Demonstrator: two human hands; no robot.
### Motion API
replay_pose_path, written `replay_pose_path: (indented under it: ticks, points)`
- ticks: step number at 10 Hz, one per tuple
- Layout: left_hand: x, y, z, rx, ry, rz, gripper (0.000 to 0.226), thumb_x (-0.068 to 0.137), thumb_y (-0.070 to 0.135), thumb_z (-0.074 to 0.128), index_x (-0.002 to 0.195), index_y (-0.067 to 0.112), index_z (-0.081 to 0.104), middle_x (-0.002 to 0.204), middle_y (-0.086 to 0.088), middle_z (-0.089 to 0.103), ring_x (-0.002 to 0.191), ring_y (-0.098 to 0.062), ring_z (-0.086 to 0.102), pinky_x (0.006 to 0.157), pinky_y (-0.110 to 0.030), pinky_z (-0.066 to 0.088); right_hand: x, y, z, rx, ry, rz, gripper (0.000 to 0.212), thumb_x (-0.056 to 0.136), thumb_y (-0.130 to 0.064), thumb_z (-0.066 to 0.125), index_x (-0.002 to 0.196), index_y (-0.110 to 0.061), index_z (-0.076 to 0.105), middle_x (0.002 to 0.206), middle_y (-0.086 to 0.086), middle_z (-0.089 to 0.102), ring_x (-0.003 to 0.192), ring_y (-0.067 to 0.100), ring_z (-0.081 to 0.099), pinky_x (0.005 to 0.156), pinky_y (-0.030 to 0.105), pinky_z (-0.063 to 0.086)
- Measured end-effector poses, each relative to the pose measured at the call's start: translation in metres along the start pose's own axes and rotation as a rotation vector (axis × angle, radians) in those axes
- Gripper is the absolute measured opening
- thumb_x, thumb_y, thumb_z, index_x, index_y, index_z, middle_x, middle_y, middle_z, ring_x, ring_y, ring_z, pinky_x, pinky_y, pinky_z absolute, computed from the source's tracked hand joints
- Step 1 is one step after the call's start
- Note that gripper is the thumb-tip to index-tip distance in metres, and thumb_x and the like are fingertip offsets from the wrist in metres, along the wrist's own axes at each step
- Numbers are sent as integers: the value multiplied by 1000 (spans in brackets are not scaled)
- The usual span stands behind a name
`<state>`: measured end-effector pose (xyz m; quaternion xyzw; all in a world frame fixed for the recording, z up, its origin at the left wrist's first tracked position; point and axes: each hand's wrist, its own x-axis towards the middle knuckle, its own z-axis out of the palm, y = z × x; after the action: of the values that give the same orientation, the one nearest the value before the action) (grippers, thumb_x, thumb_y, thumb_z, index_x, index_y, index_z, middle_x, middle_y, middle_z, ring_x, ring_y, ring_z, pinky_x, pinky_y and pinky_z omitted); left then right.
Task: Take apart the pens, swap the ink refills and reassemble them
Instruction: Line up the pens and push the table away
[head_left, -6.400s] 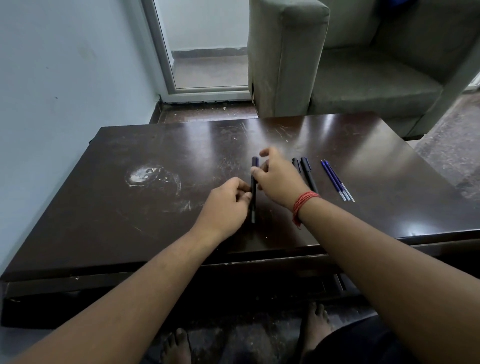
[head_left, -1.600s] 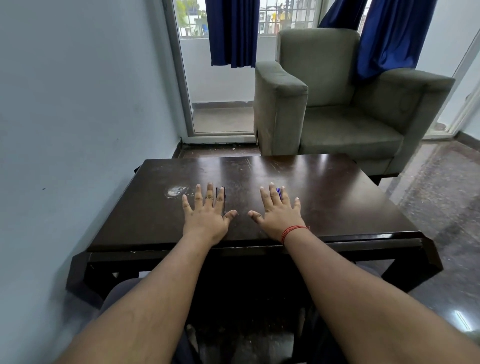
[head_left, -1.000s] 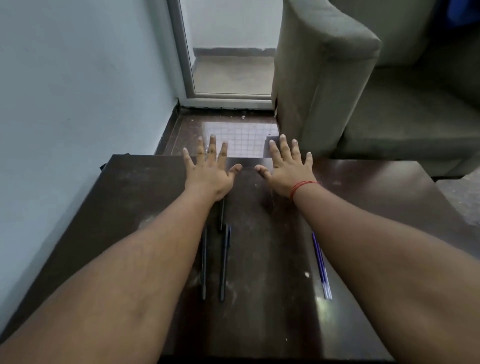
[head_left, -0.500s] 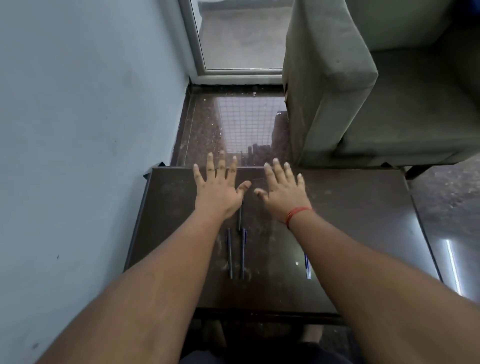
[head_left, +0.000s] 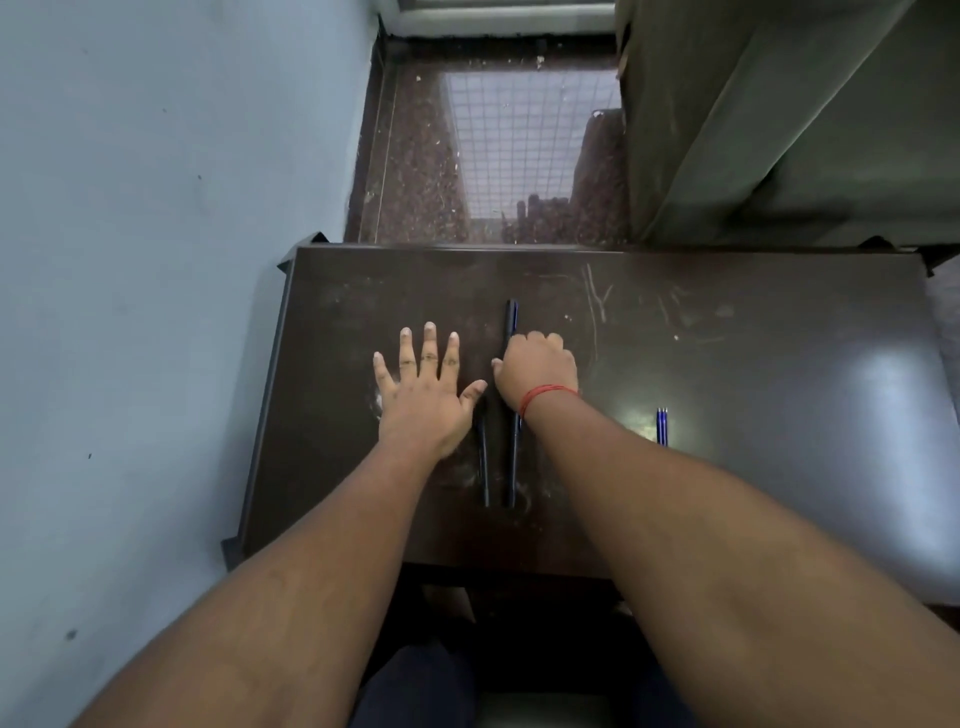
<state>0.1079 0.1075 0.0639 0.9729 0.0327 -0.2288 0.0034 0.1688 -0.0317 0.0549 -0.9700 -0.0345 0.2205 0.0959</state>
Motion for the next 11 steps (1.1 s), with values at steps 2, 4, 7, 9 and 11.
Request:
replay_pose_path:
  ticks: [2,4,7,9,11]
  points:
    - [-6,-8,8,-23,-6,-18,74,97,65,2,158,26,-10,167,-6,-16,152,-34,-20,120,-65,-3,-19,-10,18,-44,-23,5,33,95,-39,50,110,-14,65,109,8,66,108,30,54,87,40,46]
    - [-19,-9,4,-48,-38,-28,74,97,65,1,158,25,-10,167,-7,-15,153,-34,-18,120,-65,-2,-61,-15,26,-91,-45,-52,25,94,-34,52,104,-15,67,102,6,65,99,28,56,84,39,48]
    - [-41,-22,4,-75,-109,-43,72,98,64,3,158,26,-12,167,-5,-17,152,-33,-21,121,-64,-3,-90,-27,34,-82,-132,12,25,92,-31,53,100,-15,69,100,7,66,98,28,57,82,40,47]
    - [-51,-18,13,-73,-167,13,68,102,58,10,158,26,-10,168,-3,-12,154,-31,-16,121,-59,-4,-112,-25,41,-46,-187,66,26,92,-32,51,97,-14,70,96,7,66,95,28,57,79,38,45]
    - [-69,2,19,-273,-131,64,55,99,30,53,150,17,34,146,-6,44,129,-27,48,97,-42,49,-129,-13,49,163,-94,158,25,95,-30,49,106,-13,64,106,7,61,98,26,58,80,37,50]
